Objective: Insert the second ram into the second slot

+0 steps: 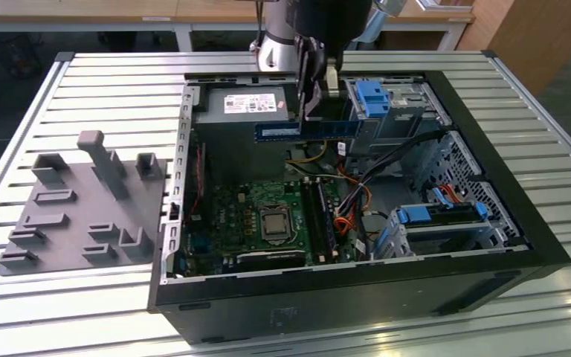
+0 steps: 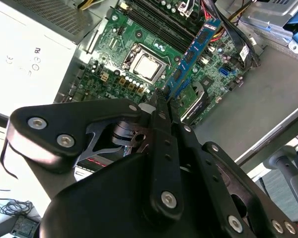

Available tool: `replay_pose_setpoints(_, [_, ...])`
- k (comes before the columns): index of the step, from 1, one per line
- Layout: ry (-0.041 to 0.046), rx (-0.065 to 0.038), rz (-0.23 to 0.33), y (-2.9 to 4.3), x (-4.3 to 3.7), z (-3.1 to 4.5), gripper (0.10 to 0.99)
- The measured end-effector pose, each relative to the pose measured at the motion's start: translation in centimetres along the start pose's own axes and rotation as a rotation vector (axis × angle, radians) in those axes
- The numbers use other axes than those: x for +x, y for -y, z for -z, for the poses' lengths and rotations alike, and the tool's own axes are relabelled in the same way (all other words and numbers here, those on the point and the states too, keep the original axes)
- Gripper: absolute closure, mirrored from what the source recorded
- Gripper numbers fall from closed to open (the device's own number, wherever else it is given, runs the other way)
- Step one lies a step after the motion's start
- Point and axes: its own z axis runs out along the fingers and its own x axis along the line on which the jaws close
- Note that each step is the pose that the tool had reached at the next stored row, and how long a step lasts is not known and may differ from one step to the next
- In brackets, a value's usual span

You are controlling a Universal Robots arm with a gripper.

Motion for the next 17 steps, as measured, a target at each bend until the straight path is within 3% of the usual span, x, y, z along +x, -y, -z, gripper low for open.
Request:
replay_pose_setpoints(11, [-0.0021,0.000,-0.003,-0.02,0.47,-0.05,0.949])
replay_pose_setpoints(17, [-0.0006,-0.004,-0.064,-0.01,0.47,-0.05,0.949])
